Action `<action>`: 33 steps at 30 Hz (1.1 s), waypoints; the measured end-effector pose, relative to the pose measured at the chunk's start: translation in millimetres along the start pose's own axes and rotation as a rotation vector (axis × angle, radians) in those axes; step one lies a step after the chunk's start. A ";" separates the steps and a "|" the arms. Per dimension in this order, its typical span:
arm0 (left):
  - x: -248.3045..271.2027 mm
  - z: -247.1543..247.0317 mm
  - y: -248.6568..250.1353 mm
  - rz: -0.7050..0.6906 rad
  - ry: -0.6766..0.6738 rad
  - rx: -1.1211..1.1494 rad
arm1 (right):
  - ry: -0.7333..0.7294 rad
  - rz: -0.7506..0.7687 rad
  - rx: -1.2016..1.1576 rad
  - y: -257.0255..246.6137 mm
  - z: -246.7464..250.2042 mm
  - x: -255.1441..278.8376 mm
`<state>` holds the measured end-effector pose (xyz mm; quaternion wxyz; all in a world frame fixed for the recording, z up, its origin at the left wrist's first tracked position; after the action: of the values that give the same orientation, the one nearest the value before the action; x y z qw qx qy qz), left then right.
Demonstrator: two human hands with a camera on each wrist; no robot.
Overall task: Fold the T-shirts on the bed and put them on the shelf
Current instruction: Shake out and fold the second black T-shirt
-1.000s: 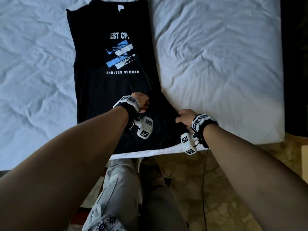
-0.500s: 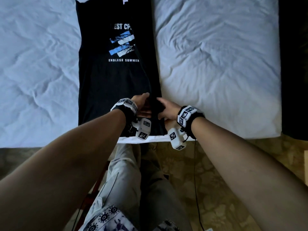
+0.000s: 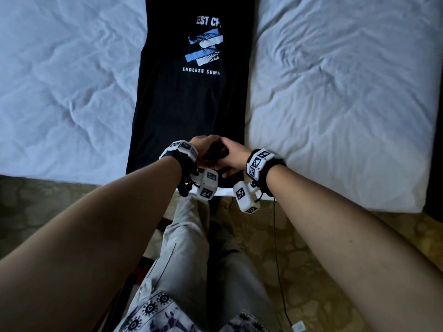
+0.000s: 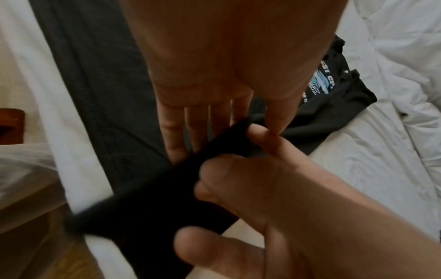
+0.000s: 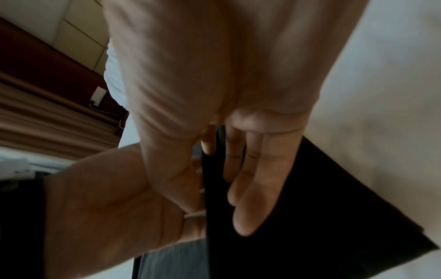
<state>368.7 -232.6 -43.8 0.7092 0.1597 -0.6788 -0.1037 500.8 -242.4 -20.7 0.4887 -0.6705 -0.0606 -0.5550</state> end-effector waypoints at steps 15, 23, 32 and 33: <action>-12.7 26.7 -24.8 -0.006 0.054 -0.341 | 0.379 -0.389 0.126 70.1 19.5 -21.8; -5.6 27.3 -28.6 0.040 -0.041 -0.491 | 0.170 -0.382 -0.066 66.8 9.7 -10.9; -6.4 33.5 -45.7 0.061 -0.012 -0.708 | 0.150 -0.330 0.297 69.5 3.8 -12.4; -8.0 33.1 -46.4 0.058 -0.002 -0.737 | 0.160 -0.340 0.348 65.8 3.8 -9.6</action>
<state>338.5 -275.6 -67.4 0.7210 -0.1256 -0.6009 -0.3213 540.9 -269.1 -66.8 0.4997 -0.5104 -0.2283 -0.6615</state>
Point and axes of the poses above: each hand's wrist, its own x-axis away from the middle knuckle, its own z-axis out of the back of the hand, y = z × x, the point moved 1 cm from there along -x, towards the middle knuckle, and after that the axes turned 9 degrees about x, right-handed, at the moved point
